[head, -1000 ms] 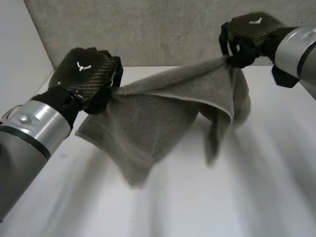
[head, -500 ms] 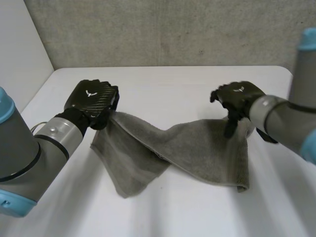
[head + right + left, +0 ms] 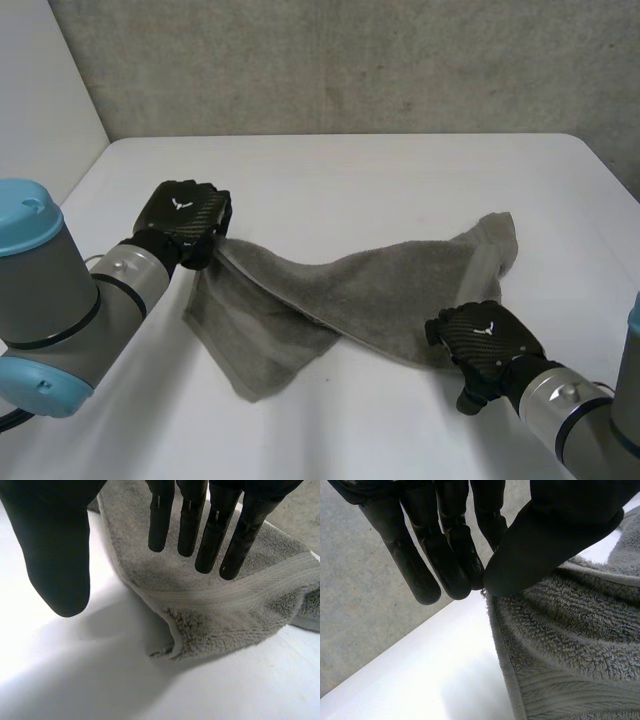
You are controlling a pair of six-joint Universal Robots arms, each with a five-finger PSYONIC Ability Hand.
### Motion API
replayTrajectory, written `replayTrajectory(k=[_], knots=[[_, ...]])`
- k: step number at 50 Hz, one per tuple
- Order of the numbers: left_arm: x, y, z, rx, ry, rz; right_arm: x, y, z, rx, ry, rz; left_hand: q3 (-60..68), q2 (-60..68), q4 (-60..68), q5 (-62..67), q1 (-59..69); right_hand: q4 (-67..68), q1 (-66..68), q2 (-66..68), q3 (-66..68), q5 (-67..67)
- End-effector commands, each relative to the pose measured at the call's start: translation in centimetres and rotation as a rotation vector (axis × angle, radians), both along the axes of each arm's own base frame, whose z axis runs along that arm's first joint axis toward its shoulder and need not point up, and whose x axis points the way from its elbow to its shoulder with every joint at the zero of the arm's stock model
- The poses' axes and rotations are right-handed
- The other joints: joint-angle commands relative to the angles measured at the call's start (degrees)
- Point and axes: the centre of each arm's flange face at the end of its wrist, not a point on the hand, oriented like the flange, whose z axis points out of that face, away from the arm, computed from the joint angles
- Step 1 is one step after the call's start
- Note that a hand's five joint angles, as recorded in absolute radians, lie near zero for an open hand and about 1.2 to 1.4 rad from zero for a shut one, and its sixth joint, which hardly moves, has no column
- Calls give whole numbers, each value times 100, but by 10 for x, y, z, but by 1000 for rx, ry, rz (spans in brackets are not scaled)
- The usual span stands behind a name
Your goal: Fold the towel.
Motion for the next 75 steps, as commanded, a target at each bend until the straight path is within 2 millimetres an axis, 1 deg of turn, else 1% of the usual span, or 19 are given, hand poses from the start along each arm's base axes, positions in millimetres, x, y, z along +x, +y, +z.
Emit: replayTrajectory(k=[1,11,16,21,23,24,26,28,29,31,34,36,40,45,50,53,58,63,75], knots=[[0,0,0,2,-1,1,-8,-25,-26,-76,86,-52,1036,1024,1023,1062,1179,1441,1878,1453,1432,1553],[1,1,-7,15,-4,1,-19,-55,-32,-207,197,-111,1036,1024,1023,1062,1179,5045,5482,5057,5036,5156],[-1,-3,-16,24,-10,-2,-15,-70,-16,-280,190,-111,1036,1024,1023,1062,1179,5071,5508,5083,5062,5183],[-9,-23,-10,-34,-32,-8,-1,-104,27,-462,183,-99,1036,1024,1023,1062,1179,5071,5508,5083,5062,5183],[-13,-34,0,-91,-46,-9,10,-133,77,-658,166,-112,1036,1024,1023,1062,1179,5071,5508,5083,5062,5183],[-18,-45,14,-159,-55,-11,10,-133,78,-659,166,-112,1036,1024,1023,1062,1179,5071,5508,5083,5062,5183],[-23,-60,41,-267,-47,-3,24,-165,138,-872,133,-130,1036,1024,1023,1062,1179,5071,5508,5083,5062,5183],[-32,-85,110,-509,38,33,31,-180,167,-977,113,-143,1036,1024,1023,1062,1179,5071,5508,5083,5062,5183],[-32,-85,110,-510,39,33,31,-180,167,-978,113,-143,1036,1024,1023,1062,1179,5071,5508,5083,5062,5183],[-31,-94,184,-738,147,94,38,-196,231,-1189,45,-182,1036,1024,1023,1062,1179,5071,5508,5083,5062,5183],[-27,-92,216,-836,198,126,39,-193,282,-1354,-40,-222,1036,1024,1023,1062,1179,5071,5508,5083,5062,5183],[-19,-84,258,-969,274,176,39,-191,291,-1390,-74,-227,1036,1024,1023,1062,1179,5071,5508,5083,5062,5183],[-13,-74,272,-1004,288,186,39,-190,293,-1388,-131,-209,1036,1024,1023,1062,1179,5071,5508,5083,5062,5183],[-4,-81,227,-867,206,198,37,-190,258,-1237,-137,-150,1036,1024,1023,1062,1179,5071,5508,5083,5062,5183],[14,-83,121,-576,55,216,46,-179,179,-1006,-71,49,1036,1024,1023,1062,1179,5071,5508,5083,5062,5183],[19,-78,91,-494,17,217,37,-174,133,-850,-33,112,1036,1024,1023,1062,1179,5071,5508,5083,5062,5183],[32,-44,-7,-214,-100,162,26,-147,72,-589,9,172,1036,1024,1023,1062,1179,5071,5508,5083,5062,5183],[36,-15,-42,-83,-145,98,20,-119,43,-375,35,185,1036,1024,1023,1062,1179,5071,5508,5083,5062,5183],[26,41,-66,98,-196,-29,10,-70,49,-224,52,190,1036,1024,1023,1062,1179,5071,5508,5083,5062,5183]])
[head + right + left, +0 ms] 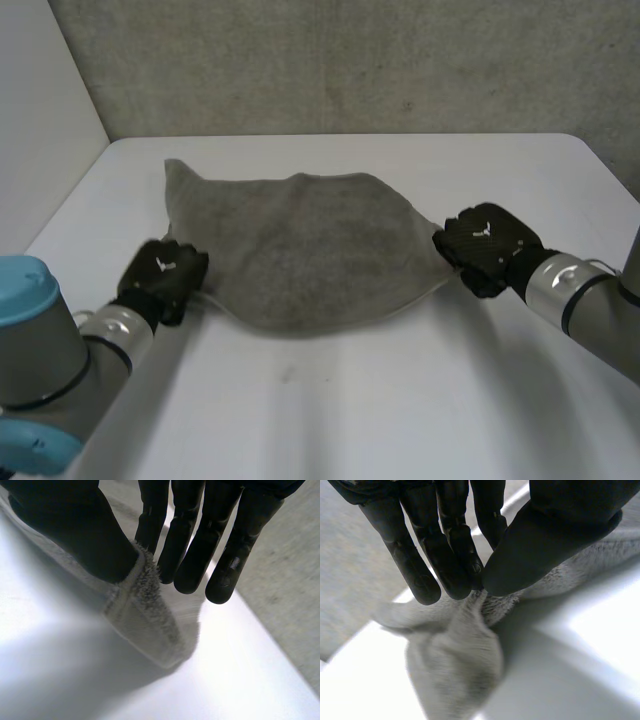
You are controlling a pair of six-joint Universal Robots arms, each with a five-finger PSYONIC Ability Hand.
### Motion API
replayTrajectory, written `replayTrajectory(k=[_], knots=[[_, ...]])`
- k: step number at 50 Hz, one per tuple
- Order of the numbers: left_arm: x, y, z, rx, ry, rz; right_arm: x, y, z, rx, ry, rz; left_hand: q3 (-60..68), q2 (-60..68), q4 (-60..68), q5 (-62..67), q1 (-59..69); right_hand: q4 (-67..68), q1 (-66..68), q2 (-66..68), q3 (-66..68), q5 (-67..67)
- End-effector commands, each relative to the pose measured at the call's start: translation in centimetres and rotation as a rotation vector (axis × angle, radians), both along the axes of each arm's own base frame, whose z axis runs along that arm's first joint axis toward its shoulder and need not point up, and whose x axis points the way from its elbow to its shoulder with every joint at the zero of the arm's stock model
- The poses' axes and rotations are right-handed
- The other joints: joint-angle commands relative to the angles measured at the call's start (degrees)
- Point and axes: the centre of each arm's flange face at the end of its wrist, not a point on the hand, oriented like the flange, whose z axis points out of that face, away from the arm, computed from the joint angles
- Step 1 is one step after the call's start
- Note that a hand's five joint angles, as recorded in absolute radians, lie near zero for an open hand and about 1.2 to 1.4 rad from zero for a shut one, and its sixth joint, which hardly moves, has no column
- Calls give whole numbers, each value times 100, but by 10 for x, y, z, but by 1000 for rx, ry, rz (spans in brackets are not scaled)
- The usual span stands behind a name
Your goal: Fold the towel.
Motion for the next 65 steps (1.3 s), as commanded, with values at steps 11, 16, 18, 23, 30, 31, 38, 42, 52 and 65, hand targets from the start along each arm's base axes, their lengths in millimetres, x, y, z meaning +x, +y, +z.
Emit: replayTrajectory(k=[11,16,18,23,30,31,38,42,52,65], knots=[[-8,19,3,44,-9,-55,-16,32,67,-94,-123,-122,-3547,-3555,-3551,-3536,-3424,1152,2426,1248,1189,1381],[-4,12,5,27,-1,-36,-18,37,99,-150,-206,-141,-4405,-4413,-4409,-4394,-4282,1152,2426,1248,1189,1381],[-4,10,5,25,2,-34,-19,43,118,-184,-237,-141,-4456,-4463,-4460,-4444,-4333,1152,2426,1248,1189,1381],[-4,11,3,37,5,-32,-20,52,141,-240,-258,-133,-4456,-4463,-4460,-4444,-4333,1152,2426,1248,1189,1381],[-3,14,2,54,8,-28,-20,53,151,-260,-264,-143,-4456,-4463,-4460,-4444,-4333,1152,2426,1248,1189,1381],[-3,15,0,64,10,-27,-20,51,152,-264,-264,-153,-4456,-4463,-4460,-4444,-4333,1152,2426,1248,1189,1381],[0,25,-4,138,27,-14,-22,43,153,-267,-266,-197,-4422,-4430,-4426,-4410,-4299,1152,2426,1248,1189,1381],[4,27,-6,183,35,3,-22,38,149,-253,-267,-210,-4439,-4447,-4443,-4427,-4316,1152,2426,1248,1189,1381],[-3,27,-9,253,135,-25,-20,33,160,-221,-372,-221,-4372,-4379,-4376,-4360,-4248,1152,2426,1248,1189,1381],[-34,21,-8,304,280,-57,-5,47,191,-281,-438,-162,-4052,-4060,-4056,-4040,-3929,1152,2426,1248,1189,1381]])
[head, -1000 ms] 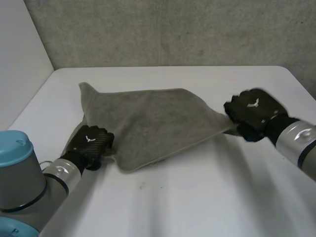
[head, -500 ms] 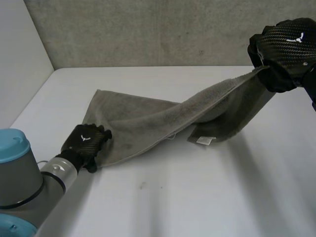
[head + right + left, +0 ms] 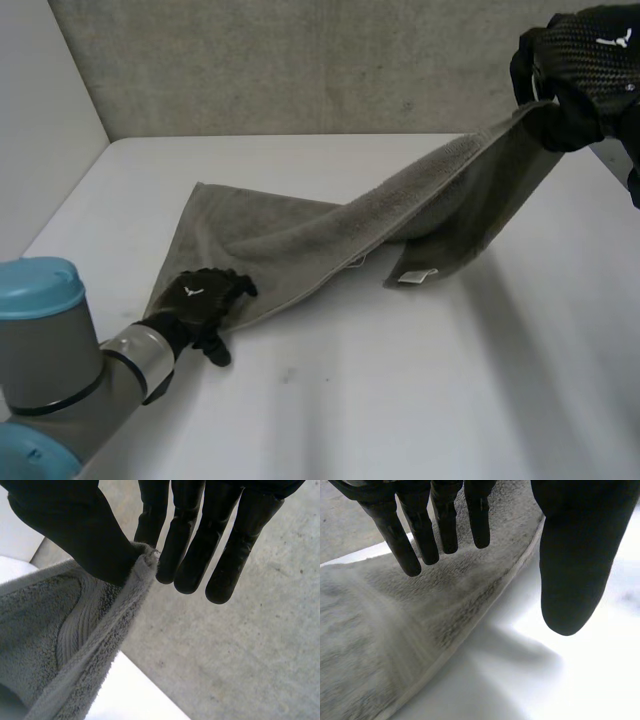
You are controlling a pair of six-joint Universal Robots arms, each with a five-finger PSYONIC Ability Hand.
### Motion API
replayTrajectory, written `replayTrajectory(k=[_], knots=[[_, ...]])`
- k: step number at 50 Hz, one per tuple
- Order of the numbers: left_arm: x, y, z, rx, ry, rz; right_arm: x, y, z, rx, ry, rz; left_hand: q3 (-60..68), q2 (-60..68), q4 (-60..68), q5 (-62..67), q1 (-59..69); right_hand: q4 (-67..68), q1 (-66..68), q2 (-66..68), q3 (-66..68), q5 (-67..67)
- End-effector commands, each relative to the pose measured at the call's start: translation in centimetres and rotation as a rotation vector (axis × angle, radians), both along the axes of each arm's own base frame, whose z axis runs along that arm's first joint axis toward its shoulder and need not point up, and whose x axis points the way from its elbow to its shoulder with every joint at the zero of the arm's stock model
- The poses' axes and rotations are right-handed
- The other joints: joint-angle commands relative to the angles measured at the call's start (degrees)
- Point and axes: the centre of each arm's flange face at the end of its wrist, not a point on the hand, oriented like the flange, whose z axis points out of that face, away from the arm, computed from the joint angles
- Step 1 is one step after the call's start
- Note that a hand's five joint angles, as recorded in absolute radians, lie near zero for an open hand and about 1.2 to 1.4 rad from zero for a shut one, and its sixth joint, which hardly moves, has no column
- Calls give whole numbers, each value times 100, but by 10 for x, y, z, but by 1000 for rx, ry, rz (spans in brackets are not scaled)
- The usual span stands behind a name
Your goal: Fold the towel.
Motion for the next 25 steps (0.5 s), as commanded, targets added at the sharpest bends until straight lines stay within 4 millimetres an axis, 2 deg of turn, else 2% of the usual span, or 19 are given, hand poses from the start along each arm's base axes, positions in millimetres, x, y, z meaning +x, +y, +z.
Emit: replayTrajectory(k=[1,7,12,18,19,20,21,25], knots=[[-17,-4,2,9,60,-18,14,15,26,-68,-35,42,748,748,757,749,762,1152,2426,1248,1189,1372],[-26,-10,5,-24,83,-6,19,25,37,-77,-42,54,1591,1591,1600,1592,1604,1152,2426,1248,1189,1372],[-32,-23,-2,-71,102,48,18,28,46,-94,-61,47,2616,2616,2625,2617,2629,1152,2426,1248,1189,1372],[-40,-20,-8,-66,93,26,14,29,55,-121,-79,23,3038,3038,3047,3039,3051,1152,2426,1248,1189,1372],[-41,-19,-7,-72,92,25,14,29,56,-124,-80,21,4220,4220,4229,4221,4234,1152,2426,1248,1189,1372],[-41,-19,-7,-72,92,25,14,29,56,-124,-80,21,4232,4232,4241,4233,4245,1152,2426,1248,1189,1372],[-40,-20,-4,-80,94,29,12,27,56,-126,-77,12,5381,5381,5390,5382,5394,1152,2426,1248,1189,1372],[-32,-26,3,-109,91,76,12,25,56,-126,-74,8,5643,5643,5652,5644,5656,1152,2426,1248,1189,1372]])
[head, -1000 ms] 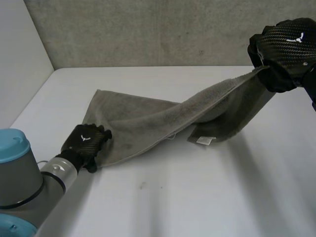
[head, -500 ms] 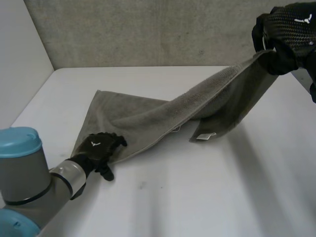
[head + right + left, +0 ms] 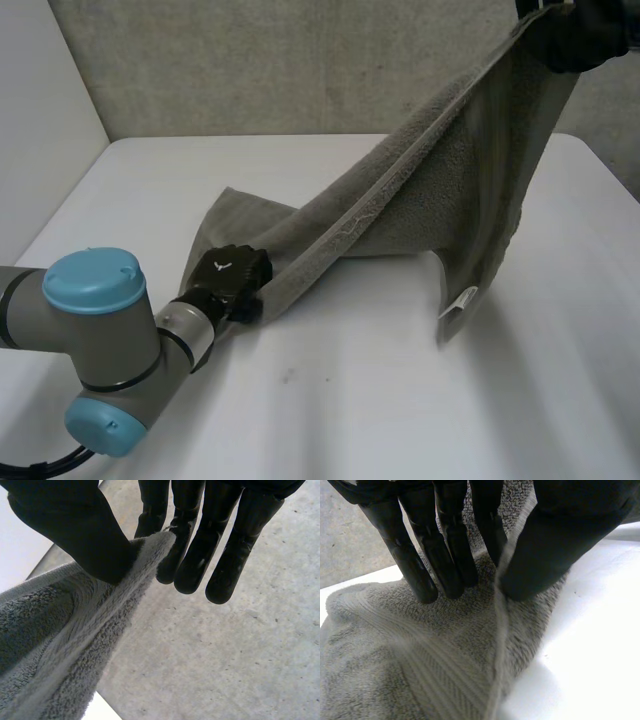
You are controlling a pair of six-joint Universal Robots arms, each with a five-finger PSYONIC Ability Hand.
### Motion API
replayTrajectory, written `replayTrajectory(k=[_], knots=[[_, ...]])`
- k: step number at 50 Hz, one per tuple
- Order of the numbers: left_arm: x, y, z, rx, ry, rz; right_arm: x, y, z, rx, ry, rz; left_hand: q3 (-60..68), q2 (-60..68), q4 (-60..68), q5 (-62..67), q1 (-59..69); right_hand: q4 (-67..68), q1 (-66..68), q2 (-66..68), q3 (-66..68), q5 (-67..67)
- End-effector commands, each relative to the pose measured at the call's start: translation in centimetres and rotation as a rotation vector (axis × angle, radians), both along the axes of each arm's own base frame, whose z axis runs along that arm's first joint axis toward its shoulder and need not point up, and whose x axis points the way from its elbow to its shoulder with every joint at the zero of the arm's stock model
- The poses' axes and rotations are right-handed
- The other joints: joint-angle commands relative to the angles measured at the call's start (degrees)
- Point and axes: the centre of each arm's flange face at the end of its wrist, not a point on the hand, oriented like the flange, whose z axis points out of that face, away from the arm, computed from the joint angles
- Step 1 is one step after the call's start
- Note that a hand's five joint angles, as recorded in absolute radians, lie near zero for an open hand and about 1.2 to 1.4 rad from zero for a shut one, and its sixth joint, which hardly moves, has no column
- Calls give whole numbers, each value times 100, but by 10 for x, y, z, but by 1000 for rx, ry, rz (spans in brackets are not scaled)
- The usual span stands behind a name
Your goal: Fold the towel.
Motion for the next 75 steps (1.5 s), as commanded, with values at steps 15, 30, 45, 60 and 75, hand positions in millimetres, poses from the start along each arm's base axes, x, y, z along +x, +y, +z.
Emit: replayTrajectory(k=[15,30,45,60,75], knots=[[76,-19,153,-519,-108,218,2,-18,-90,199,356,-25,2839,2834,2905,2916,2814,1152,2426,1248,1189,1371],[99,31,164,-377,-511,60,-11,15,-132,398,720,52,2839,2834,2905,2916,2814,1152,2426,1248,1189,1371],[76,-8,46,-59,-665,-177,8,-40,-216,523,975,52,2839,2834,2905,2916,2814,1152,2426,1248,1189,1371],[29,-126,287,-1179,-163,242,44,-134,4,-475,216,-342,2839,2834,2905,2916,2814,1152,2426,1248,1189,1371],[45,-119,196,-859,-48,171,39,-111,-91,-242,369,-212,2839,2834,2905,2916,2814,1152,2426,1248,1189,1371]])
